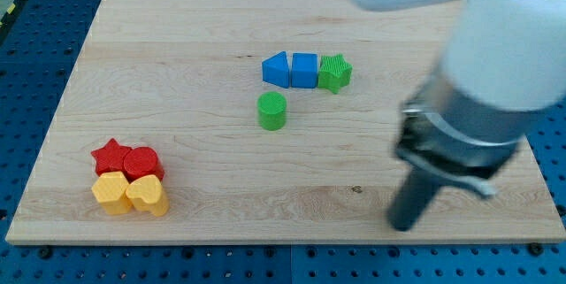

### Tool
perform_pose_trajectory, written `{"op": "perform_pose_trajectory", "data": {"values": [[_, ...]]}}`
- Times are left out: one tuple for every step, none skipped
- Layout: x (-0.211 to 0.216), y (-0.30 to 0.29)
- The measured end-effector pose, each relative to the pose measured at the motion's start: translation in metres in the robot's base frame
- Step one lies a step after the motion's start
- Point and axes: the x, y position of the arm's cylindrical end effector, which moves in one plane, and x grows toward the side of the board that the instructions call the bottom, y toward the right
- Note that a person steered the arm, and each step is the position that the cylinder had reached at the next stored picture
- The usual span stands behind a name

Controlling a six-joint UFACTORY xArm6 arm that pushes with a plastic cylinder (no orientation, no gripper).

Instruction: Move the green circle below the blue cube

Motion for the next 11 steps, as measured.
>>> {"op": "perform_pose_trajectory", "data": {"values": [[-0.005, -0.070], [-0.029, -0.097], [-0.071, -0.097], [-0.101, -0.097], [-0.119, -0.106], [-0.136, -0.109], [-0.136, -0.129], [-0.140, -0.164], [-0.159, -0.169], [-0.160, -0.160], [-0.160, -0.134]]}}
